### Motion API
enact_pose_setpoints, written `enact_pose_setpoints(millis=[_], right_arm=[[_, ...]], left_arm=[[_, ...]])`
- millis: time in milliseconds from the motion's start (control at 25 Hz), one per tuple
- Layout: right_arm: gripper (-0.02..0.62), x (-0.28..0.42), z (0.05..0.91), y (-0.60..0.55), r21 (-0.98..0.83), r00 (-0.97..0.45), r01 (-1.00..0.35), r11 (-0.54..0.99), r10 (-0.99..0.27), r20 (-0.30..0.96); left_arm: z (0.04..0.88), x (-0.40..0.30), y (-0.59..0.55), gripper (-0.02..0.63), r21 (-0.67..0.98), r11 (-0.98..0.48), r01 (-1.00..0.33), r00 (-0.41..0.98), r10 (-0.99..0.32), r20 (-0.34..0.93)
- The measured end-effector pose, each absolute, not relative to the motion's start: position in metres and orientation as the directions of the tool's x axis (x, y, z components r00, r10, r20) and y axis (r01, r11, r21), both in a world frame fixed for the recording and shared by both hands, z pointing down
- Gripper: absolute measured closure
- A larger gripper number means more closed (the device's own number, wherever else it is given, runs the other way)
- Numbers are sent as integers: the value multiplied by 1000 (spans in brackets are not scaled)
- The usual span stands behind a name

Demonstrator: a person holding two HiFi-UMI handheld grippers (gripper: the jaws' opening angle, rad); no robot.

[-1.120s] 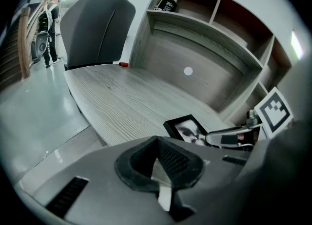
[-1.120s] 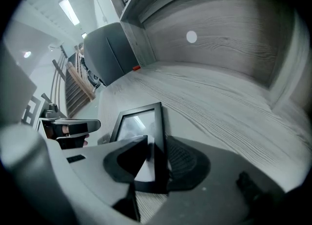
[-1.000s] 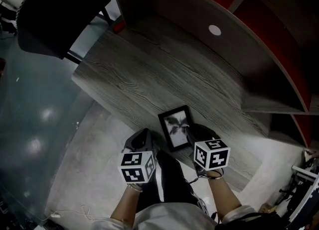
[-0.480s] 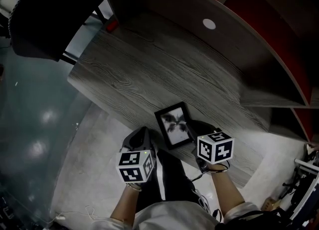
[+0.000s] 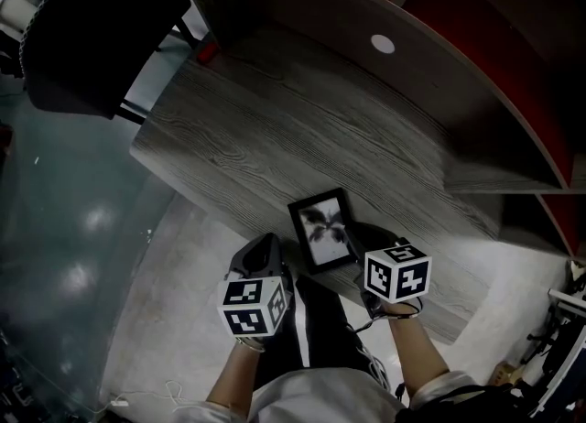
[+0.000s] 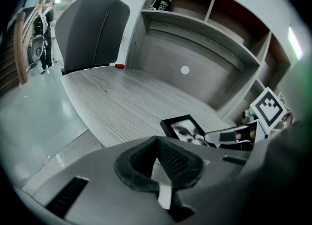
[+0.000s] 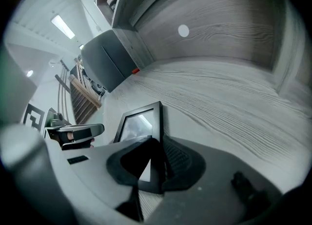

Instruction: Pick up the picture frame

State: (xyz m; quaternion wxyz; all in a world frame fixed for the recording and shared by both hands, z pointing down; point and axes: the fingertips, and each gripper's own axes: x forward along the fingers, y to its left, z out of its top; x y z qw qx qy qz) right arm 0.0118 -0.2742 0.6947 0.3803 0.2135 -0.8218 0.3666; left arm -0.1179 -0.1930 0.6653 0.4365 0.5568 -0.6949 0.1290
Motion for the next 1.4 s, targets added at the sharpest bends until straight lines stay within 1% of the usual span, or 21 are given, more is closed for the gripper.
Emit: enact_pose_setpoints(millis=[360, 840, 1400], right_arm=[[509, 10, 678, -281, -449, -644, -649, 614, -129, 754], [509, 8, 626, -299, -416, -658, -688, 595, -268, 704], [509, 14, 539, -334, -355, -647, -749, 560, -502, 573]], left_arm=[[654, -120, -199, 592, 297, 325, -898, 3, -670, 742], [610, -126, -215, 592, 303, 264, -916, 21, -722, 692], [527, -126, -270, 592, 294, 106, -950, 73, -840, 538]])
